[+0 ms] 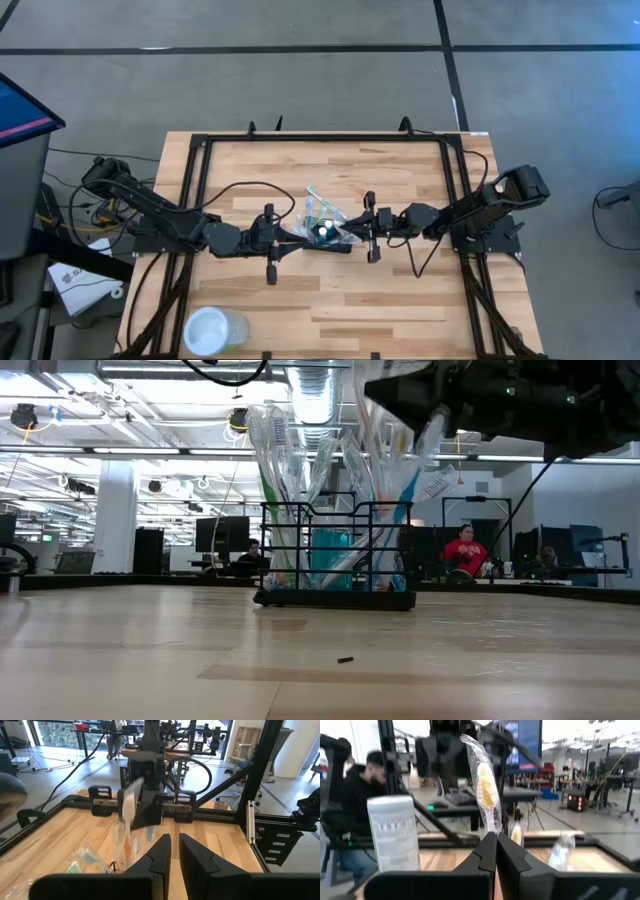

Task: Pick & Place toothbrushing station
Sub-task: Put the orange toothbrush into the wire organizer

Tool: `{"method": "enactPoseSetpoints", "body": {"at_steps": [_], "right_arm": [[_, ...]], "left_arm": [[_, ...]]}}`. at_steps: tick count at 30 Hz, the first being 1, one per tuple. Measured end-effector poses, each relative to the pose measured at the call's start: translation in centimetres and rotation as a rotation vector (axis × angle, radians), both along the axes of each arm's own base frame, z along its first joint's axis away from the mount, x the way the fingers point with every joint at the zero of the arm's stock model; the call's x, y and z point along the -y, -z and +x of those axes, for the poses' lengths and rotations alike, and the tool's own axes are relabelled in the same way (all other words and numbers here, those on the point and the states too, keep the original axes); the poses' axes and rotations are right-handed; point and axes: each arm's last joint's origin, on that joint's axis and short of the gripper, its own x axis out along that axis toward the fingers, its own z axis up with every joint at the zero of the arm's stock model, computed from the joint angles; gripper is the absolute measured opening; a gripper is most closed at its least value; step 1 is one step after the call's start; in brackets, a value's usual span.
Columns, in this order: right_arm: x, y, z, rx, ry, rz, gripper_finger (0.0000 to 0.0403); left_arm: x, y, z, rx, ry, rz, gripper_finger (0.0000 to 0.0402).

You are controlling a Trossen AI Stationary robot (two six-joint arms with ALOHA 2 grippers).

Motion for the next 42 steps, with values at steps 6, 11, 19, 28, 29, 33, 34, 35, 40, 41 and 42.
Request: {"method": "enactPoseSetpoints", "body": {"at_steps": [6,11,19,28,29,33,34,35,40,41,42], "right_arm": [[-0.2,0.3,0.0,-0.035,-0.007,-0.004,0.0000],[-0.2,0.6,0.0,-0.061,-0.007,0.000,0.0000],[-0.1,0.8,0.1,-0.083,-0.006,0.007,0.0000],[0.1,0.9,-0.2,-0.170,-0.001,0.049,0.0000],[0.1,0.8,-0.3,-0.182,-0.003,0.046,0.0000],[0.2,0.3,-0.9,-0.231,-0.002,0.039,0.0000],[0.2,0.1,-1.1,-0.239,-0.002,0.038,0.0000],[0.2,-0.1,-1.2,-0.244,-0.002,0.037,0.0000],[0.2,-0.8,-1.9,-0.267,-0.007,0.040,0.0002],[0.2,-0.8,-2.1,-0.282,-0.006,0.038,0.0004],[0.3,-0.8,-2.2,-0.302,-0.004,0.043,0.0008]], "left_arm": [[0.0,0.0,0.0,0.000,0.000,0.000,0.0030],[0.0,0.0,0.0,0.000,0.000,0.000,0.0030],[-0.9,0.0,0.4,0.001,-0.034,-0.001,0.0030],[-2.4,0.0,1.0,0.000,-0.047,-0.009,0.0030],[-2.6,0.0,1.1,0.001,-0.043,-0.011,0.0030],[-3.3,-0.1,1.3,0.003,-0.023,-0.020,0.0030],[-3.4,-0.1,1.4,0.003,-0.018,-0.022,0.0030],[-3.5,-0.1,1.4,0.004,-0.014,-0.024,0.0030],[-4.1,-0.1,1.6,0.009,-0.026,-0.027,0.0030],[-4.2,-0.2,1.6,0.011,-0.030,-0.027,0.0030],[-4.3,-0.2,1.7,0.013,-0.033,-0.028,0.0030]]}}
